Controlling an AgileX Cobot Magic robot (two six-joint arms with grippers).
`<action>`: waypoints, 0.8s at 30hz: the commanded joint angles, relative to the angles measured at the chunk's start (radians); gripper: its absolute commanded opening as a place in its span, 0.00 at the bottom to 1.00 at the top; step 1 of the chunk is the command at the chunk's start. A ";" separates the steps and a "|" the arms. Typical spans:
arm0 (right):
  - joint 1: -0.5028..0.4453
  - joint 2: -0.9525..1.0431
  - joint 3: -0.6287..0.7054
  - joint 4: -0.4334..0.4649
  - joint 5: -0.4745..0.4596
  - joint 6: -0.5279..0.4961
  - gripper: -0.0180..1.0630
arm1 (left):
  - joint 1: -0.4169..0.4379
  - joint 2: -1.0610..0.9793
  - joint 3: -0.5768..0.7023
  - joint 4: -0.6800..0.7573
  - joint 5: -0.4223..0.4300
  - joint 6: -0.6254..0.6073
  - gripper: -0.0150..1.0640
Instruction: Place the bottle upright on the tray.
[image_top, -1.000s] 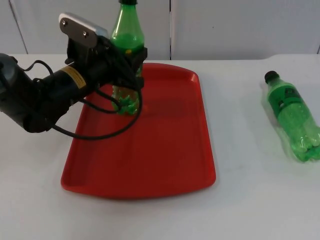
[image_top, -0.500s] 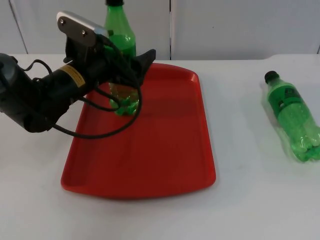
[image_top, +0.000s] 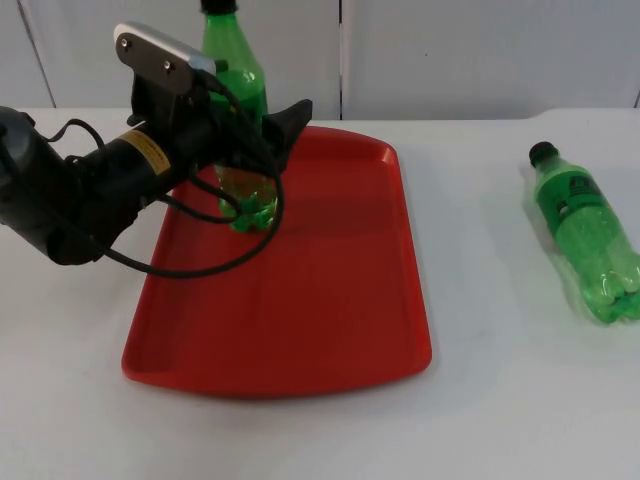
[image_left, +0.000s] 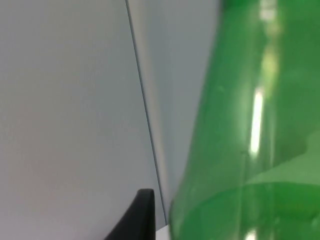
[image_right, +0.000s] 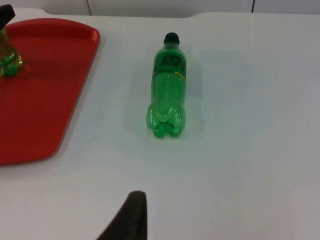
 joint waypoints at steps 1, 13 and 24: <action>-0.005 0.000 -0.001 0.003 -0.008 -0.002 0.99 | -0.005 -0.003 0.001 0.009 -0.012 0.003 0.94; -0.005 0.000 -0.001 0.003 -0.008 -0.002 0.99 | -0.005 -0.008 0.014 0.010 0.023 -0.024 0.94; -0.005 0.000 -0.001 0.002 -0.008 -0.002 0.99 | 0.010 -0.071 0.065 -0.008 0.151 -0.026 0.94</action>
